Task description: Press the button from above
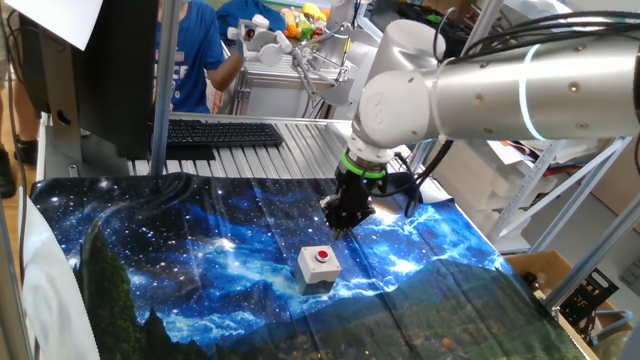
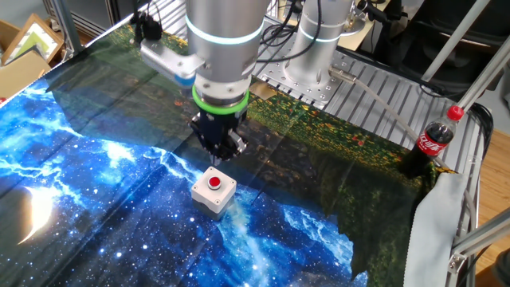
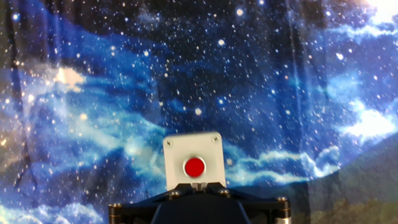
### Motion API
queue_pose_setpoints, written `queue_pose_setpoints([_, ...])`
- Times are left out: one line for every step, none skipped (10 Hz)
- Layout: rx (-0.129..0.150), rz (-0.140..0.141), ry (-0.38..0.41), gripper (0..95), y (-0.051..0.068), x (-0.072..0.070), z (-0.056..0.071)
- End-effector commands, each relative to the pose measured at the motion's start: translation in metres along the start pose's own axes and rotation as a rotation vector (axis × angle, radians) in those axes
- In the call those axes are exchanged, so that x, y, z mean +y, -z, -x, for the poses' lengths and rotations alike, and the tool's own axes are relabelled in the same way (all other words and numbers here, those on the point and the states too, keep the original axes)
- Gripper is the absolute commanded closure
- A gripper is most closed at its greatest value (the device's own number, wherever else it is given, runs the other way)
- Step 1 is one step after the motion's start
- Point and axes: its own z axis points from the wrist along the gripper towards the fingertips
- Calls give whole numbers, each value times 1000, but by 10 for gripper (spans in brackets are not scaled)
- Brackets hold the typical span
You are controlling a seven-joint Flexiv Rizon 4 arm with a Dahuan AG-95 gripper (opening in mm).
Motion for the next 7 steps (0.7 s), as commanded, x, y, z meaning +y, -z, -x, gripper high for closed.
queue_pose_setpoints([-1, 2, 0, 950, -4, 1, 0])
queue_pose_setpoints([-1, 2, 1, 950, -7, 2, 1])
queue_pose_setpoints([-1, 2, 2, 950, -10, 2, 2])
queue_pose_setpoints([-1, 3, 2, 950, -12, 2, 3])
queue_pose_setpoints([0, 2, 4, 950, -13, 2, 4])
queue_pose_setpoints([0, 3, 4, 950, -13, 2, 5])
queue_pose_setpoints([4, 2, 11, 950, -13, 1, 9])
